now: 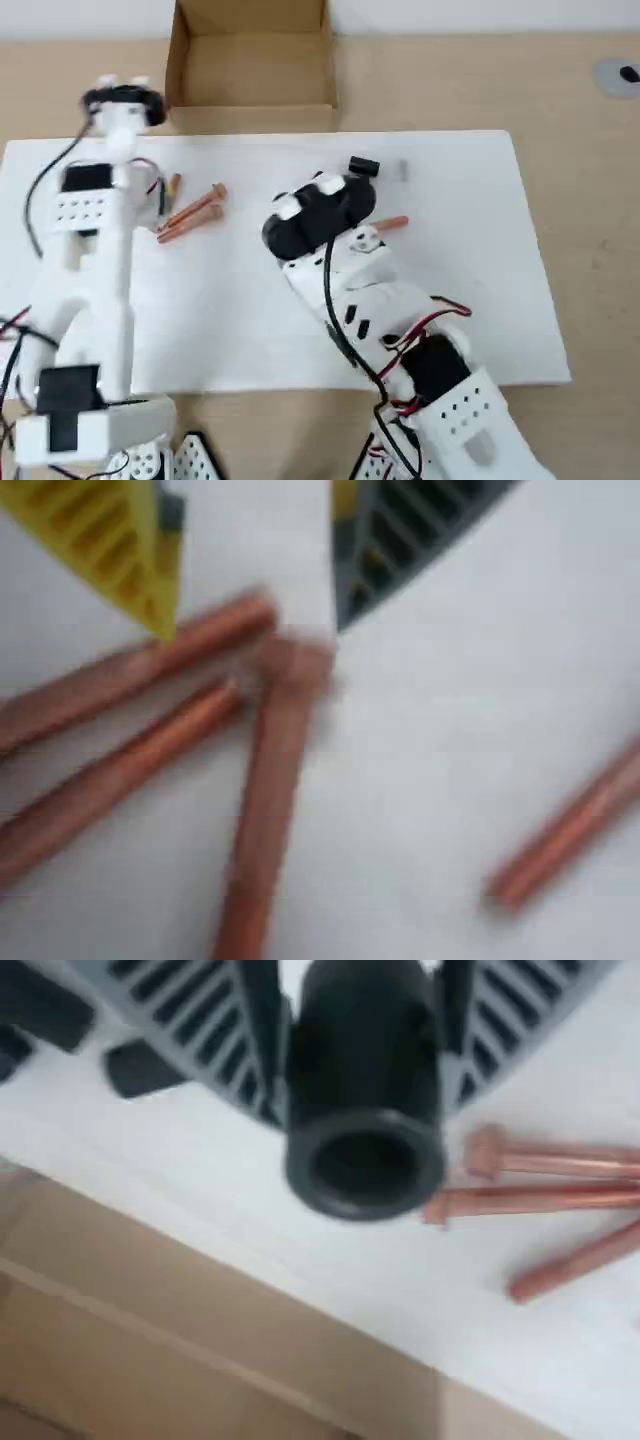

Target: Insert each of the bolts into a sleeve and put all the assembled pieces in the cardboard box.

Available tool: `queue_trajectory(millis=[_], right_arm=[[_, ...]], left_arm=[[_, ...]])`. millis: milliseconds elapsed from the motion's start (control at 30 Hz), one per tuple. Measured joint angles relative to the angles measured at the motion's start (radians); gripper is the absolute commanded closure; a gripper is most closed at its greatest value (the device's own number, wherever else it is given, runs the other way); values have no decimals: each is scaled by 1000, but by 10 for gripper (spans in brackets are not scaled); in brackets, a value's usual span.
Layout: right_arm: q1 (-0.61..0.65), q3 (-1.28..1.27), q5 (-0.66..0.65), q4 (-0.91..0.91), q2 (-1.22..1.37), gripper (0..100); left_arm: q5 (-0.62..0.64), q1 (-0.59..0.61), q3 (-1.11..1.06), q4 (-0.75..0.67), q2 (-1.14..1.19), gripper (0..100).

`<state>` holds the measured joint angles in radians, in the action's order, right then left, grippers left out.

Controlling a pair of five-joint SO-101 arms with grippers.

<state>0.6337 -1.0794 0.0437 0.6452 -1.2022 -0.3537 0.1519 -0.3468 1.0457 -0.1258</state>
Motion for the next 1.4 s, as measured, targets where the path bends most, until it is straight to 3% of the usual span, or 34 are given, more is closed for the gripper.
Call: queue_trajectory(millis=[67, 233, 300, 400, 667, 767, 833, 933, 1167, 1333, 1400], right_arm=[[-32, 0, -25, 0, 0, 989], [-115, 0, -69, 0, 0, 989], [-149, 0, -83, 0, 0, 989], [-212, 0, -115, 0, 0, 989], [-463, 57, -161, 0, 0, 989], [-574, 66, -161, 2, 0, 989], [-609, 66, -161, 18, 0, 989], [-624, 66, -161, 29, 0, 989], [-631, 66, -161, 31, 0, 989], [-631, 66, -161, 31, 0, 989], [-631, 66, -161, 31, 0, 989]], left_arm=[[40, -2, 34, -15, 40, 889], [348, -21, 97, 2, 126, 888], [361, -71, 110, 3, 149, 887], [242, -163, 118, 3, 161, 888], [-284, -393, 126, -6, 172, 889], [-281, -407, 133, -26, 172, 889], [-184, -387, 146, -28, 172, 889], [61, -278, 150, -31, 172, 890], [896, 140, 150, 26, 172, 891], [1387, 178, 144, 52, 172, 891], [1488, 178, 143, 55, 172, 891]])
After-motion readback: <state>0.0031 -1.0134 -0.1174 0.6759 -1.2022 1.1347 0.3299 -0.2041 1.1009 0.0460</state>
